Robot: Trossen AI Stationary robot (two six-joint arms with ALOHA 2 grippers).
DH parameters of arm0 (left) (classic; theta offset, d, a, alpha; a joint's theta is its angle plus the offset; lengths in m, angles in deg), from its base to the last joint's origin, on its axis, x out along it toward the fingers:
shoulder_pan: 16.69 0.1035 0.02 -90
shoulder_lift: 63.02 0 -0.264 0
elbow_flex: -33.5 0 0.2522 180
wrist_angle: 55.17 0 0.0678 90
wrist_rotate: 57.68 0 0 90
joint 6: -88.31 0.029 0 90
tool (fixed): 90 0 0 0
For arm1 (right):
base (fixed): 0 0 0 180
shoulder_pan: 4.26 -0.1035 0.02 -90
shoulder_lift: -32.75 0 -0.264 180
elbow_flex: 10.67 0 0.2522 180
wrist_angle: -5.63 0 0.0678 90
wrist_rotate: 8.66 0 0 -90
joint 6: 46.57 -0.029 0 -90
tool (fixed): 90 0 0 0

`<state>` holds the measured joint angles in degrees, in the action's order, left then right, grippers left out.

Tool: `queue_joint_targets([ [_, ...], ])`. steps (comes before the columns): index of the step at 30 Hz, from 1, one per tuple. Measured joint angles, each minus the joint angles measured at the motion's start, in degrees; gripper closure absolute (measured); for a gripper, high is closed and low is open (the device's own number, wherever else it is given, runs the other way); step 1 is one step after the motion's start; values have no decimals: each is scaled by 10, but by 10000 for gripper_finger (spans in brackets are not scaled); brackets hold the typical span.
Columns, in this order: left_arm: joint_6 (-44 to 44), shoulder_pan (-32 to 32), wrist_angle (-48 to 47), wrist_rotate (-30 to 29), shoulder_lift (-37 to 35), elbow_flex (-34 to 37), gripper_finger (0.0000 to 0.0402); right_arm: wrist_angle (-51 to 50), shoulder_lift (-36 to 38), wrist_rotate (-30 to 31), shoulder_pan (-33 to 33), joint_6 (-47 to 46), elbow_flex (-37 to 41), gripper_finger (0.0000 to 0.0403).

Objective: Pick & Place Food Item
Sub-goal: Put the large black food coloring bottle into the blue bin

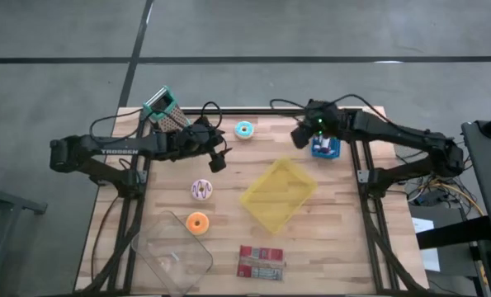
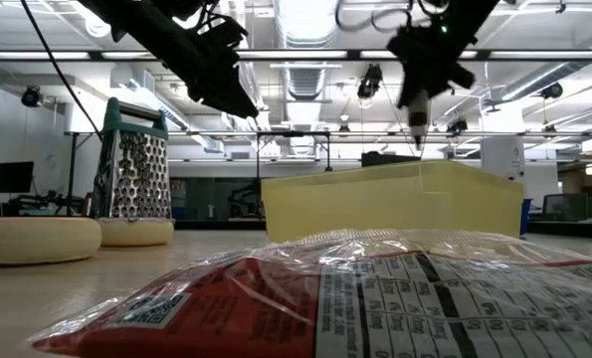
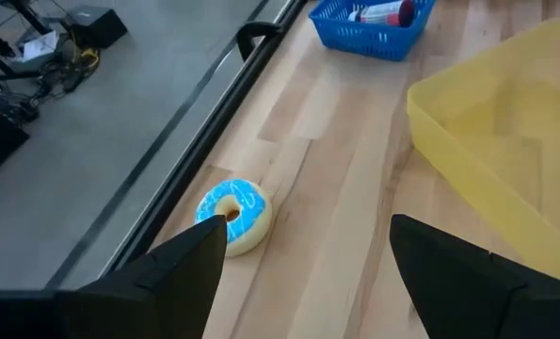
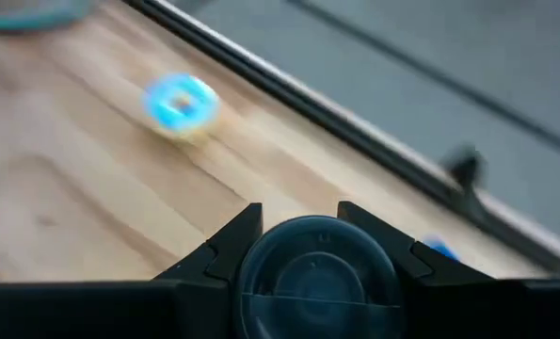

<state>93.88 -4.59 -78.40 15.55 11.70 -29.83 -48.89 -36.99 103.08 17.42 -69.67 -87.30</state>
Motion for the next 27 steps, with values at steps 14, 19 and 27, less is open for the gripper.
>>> queue_joint_targets([
  [14,20,0,0,-2,0,1,99,-131,-9,-26,162,-106,18,276],
  [19,25,0,0,-2,0,1,99,-165,-9,-42,183,-124,23,268],
  [27,25,0,-4,-1,0,1,99,-174,-9,-75,185,-135,56,260],
])
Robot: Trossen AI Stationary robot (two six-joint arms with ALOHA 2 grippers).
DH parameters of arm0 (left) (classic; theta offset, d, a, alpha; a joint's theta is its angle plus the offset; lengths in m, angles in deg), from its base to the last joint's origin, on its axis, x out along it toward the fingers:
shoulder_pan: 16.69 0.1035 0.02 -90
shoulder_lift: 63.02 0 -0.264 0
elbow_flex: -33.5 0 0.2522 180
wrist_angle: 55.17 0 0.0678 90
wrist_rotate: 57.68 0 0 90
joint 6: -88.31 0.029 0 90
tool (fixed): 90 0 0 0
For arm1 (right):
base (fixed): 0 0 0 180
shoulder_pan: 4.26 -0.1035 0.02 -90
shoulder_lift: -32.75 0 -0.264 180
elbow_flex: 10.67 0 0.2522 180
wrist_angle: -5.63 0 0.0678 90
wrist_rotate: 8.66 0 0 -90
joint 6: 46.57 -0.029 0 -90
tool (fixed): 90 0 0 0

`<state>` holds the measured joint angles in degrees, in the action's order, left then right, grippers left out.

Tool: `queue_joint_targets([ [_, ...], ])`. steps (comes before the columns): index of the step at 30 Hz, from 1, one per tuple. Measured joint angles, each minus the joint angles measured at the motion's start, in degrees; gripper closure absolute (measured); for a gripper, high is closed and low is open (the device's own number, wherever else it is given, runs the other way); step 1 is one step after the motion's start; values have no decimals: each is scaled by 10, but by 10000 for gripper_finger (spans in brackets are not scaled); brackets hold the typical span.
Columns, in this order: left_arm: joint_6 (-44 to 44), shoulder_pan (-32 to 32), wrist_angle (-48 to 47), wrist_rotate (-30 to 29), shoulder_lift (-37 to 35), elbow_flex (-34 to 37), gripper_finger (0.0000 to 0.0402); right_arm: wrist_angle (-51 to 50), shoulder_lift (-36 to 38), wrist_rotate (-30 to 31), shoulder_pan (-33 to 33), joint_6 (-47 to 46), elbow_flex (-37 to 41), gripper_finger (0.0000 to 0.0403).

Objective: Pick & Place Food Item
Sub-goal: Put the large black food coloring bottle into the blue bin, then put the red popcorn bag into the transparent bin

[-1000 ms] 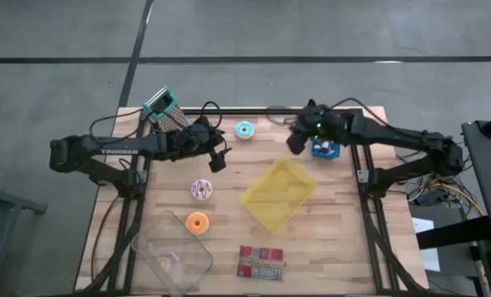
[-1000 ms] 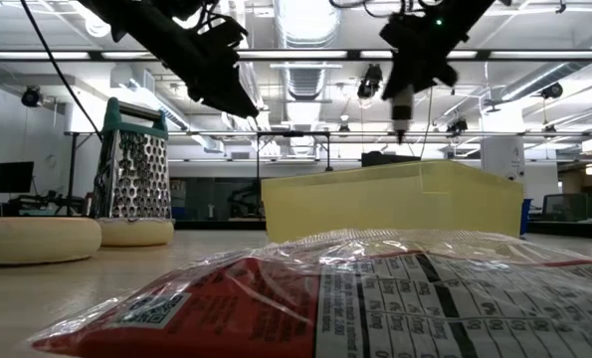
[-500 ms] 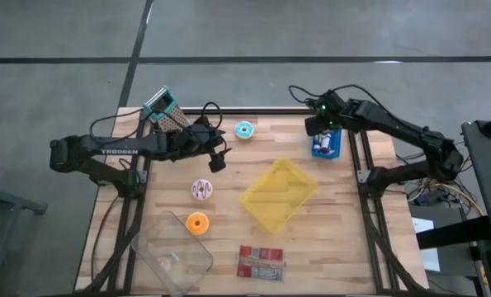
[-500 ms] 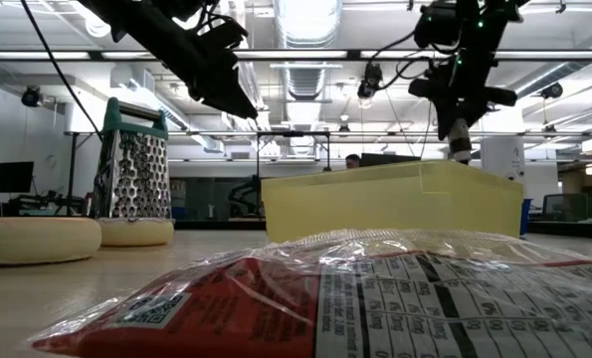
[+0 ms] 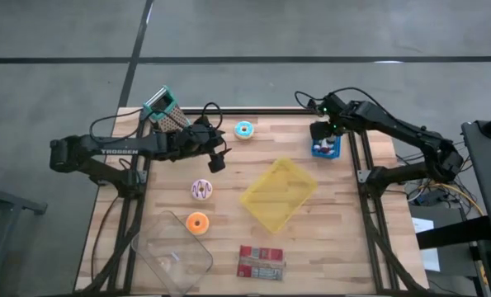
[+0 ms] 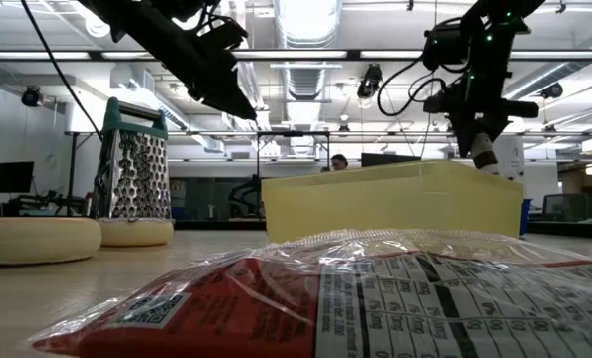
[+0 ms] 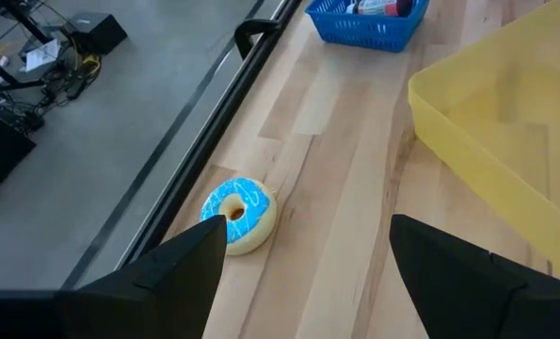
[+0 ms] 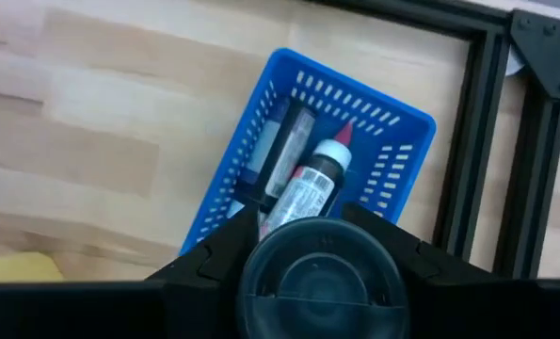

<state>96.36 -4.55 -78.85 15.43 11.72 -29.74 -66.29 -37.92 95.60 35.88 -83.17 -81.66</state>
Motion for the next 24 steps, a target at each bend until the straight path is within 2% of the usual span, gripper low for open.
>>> queue_joint_targets([
  [10,-1,0,-4,1,0,0,99,0,0,7,0,8,18,247],
  [24,-1,0,-4,1,0,0,99,2,0,22,0,7,35,182],
])
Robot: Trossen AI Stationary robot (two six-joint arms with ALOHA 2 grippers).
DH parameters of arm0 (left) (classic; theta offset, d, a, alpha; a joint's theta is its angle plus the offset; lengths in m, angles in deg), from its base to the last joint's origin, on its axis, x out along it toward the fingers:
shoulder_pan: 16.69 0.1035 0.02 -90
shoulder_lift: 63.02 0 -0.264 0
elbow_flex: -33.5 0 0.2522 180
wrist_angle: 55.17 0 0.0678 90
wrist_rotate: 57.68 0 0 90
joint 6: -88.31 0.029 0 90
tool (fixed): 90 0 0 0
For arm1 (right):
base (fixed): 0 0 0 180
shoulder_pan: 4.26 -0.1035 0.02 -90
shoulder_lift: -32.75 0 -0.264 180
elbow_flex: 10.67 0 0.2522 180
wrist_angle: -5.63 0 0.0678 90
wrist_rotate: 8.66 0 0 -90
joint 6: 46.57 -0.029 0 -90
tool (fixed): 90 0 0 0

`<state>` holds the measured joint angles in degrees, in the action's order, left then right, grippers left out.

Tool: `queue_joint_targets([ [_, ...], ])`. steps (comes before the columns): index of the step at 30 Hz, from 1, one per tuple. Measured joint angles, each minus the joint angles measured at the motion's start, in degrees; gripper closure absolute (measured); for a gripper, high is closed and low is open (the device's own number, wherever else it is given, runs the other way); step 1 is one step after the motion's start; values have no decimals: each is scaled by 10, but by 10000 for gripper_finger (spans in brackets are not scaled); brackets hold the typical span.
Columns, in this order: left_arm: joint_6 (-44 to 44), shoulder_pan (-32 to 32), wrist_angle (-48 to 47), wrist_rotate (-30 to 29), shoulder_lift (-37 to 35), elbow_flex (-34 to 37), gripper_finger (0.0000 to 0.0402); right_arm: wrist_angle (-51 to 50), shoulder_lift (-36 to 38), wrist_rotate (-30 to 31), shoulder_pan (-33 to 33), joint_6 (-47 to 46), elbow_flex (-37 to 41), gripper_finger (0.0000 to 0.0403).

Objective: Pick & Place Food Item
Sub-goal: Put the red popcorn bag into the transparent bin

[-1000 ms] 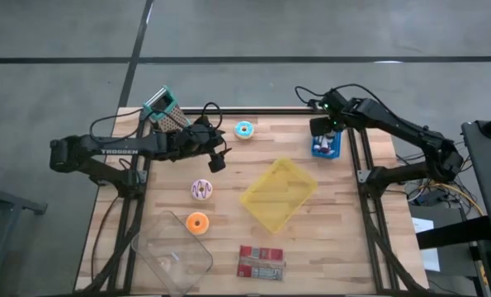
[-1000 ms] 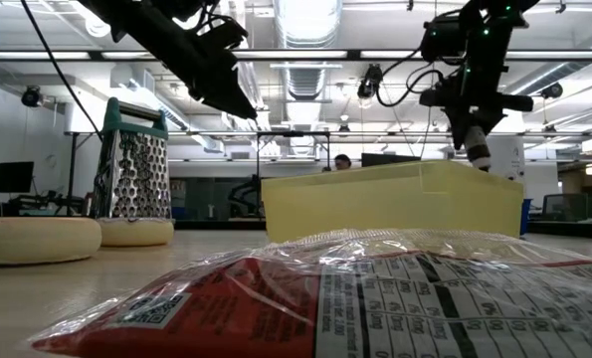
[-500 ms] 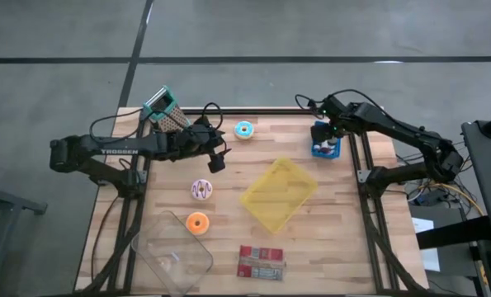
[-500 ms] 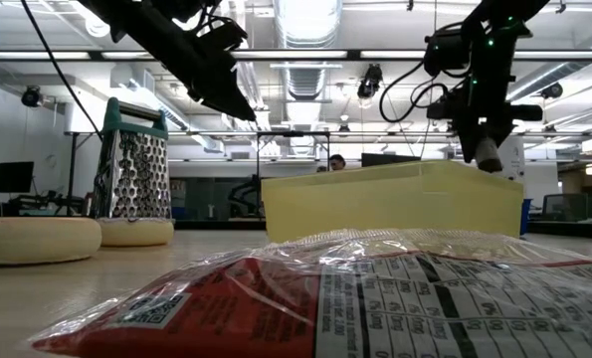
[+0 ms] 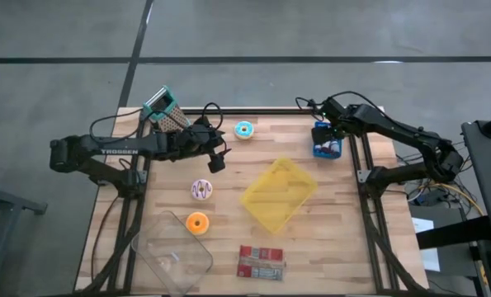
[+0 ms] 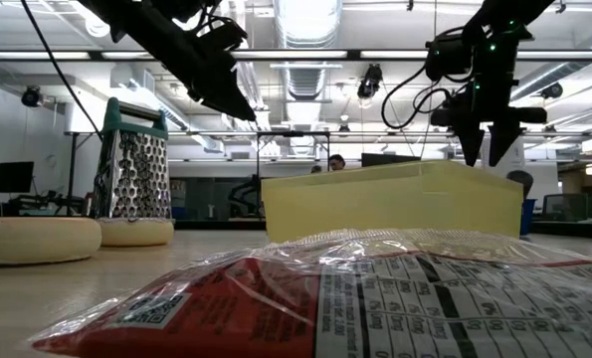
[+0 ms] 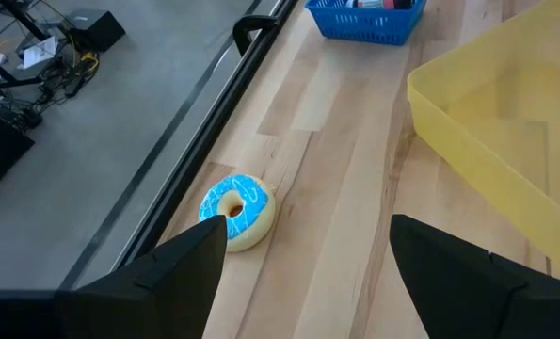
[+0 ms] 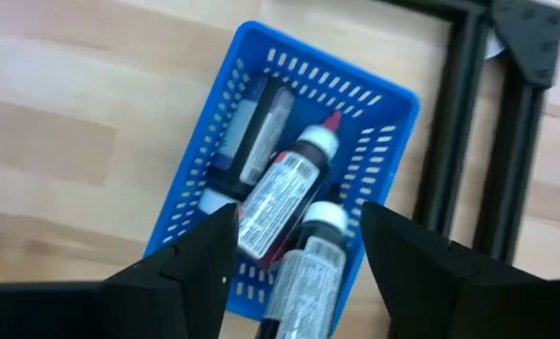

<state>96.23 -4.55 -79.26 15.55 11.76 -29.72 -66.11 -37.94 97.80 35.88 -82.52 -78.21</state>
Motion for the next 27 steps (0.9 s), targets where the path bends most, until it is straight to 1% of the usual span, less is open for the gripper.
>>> queue_joint_targets([
  [3,0,0,0,0,0,0,99,0,0,17,0,-1,0,172],
  [12,0,0,0,0,0,0,99,3,0,16,0,0,0,159],
  [17,0,0,0,0,0,0,99,1,1,10,0,5,-10,169],
  [21,0,0,0,0,0,0,99,4,1,11,0,33,-36,179],
  [27,-3,0,0,0,0,0,99,28,2,11,-5,35,-65,184],
])
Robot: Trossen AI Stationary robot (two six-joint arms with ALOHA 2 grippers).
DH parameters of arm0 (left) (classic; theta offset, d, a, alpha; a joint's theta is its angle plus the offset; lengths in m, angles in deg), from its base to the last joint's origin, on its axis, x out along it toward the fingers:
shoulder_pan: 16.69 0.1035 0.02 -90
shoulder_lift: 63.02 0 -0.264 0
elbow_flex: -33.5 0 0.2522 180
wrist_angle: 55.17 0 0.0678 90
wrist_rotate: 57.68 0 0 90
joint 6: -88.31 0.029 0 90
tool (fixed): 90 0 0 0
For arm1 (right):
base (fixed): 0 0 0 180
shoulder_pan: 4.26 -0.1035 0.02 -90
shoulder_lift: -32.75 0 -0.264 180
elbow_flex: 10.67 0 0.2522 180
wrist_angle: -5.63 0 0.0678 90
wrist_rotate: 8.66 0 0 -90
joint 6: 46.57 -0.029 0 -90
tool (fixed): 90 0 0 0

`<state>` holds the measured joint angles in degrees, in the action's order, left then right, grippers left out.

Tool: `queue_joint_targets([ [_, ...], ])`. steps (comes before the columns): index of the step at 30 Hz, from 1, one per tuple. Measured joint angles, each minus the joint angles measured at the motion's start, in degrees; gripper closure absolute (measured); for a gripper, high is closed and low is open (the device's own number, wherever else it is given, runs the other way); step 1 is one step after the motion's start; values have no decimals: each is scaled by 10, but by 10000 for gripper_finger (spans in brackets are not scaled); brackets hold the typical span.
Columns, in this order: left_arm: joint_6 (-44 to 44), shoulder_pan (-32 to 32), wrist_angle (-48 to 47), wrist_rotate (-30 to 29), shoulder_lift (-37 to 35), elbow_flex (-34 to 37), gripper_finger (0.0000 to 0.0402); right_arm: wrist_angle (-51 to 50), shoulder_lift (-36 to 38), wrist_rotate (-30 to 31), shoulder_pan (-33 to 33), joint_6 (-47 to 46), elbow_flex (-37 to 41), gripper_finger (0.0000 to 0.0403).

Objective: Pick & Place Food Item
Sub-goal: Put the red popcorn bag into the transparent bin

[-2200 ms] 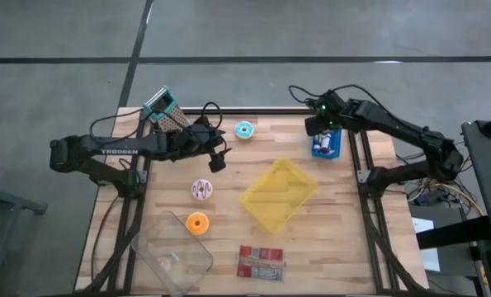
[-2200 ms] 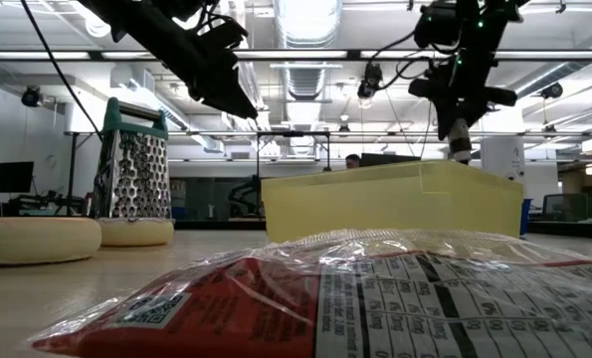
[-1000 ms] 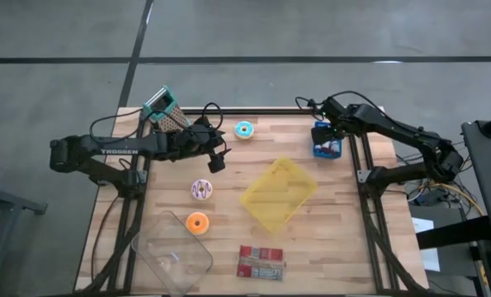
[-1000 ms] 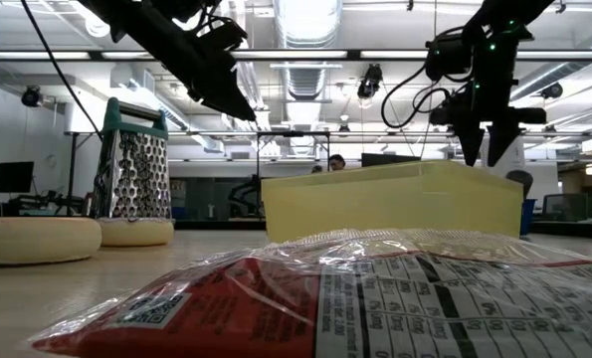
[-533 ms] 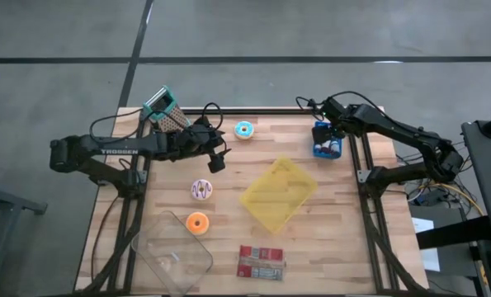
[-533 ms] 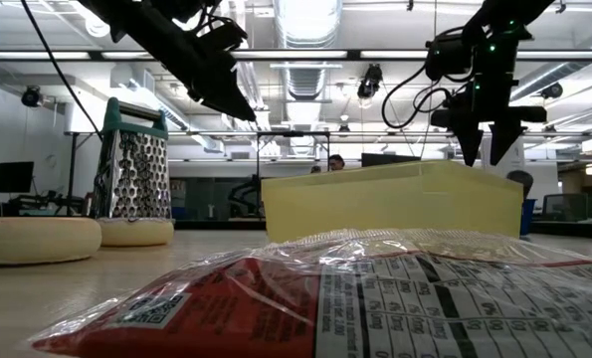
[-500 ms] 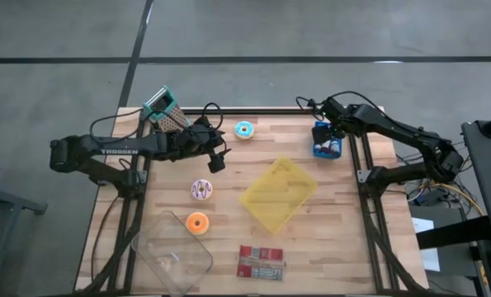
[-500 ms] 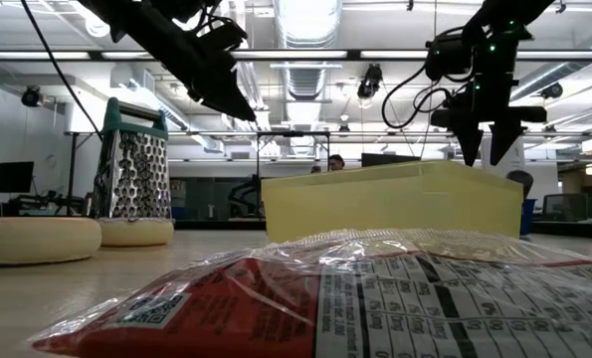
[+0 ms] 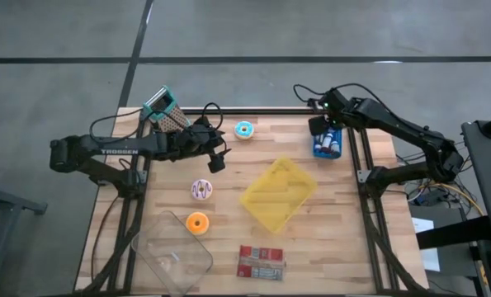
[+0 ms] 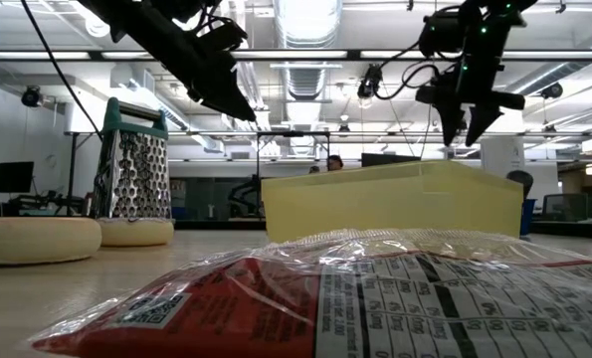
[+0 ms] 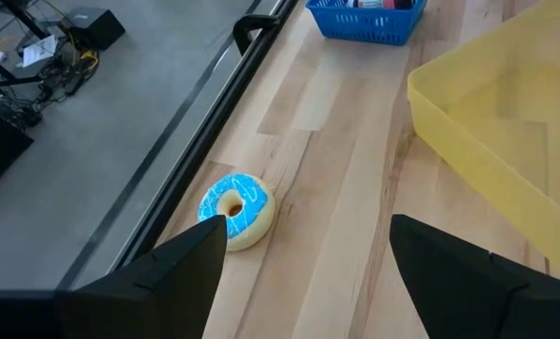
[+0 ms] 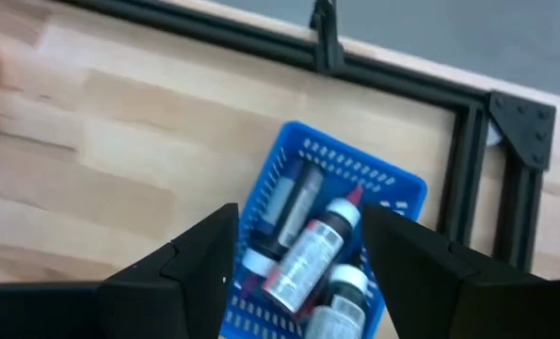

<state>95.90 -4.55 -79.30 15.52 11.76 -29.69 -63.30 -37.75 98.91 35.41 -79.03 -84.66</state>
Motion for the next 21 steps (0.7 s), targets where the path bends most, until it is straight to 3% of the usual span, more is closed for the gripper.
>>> queue_joint_targets([
  [4,-2,0,0,0,0,0,99,31,0,0,-7,20,-1,184],
  [9,-10,0,0,0,0,0,99,148,0,-21,-26,125,15,184],
  [17,27,4,-2,-13,0,0,99,326,-22,-245,-57,227,19,183],
  [21,32,4,-2,-13,0,0,99,372,-38,-294,-79,308,19,182],
])
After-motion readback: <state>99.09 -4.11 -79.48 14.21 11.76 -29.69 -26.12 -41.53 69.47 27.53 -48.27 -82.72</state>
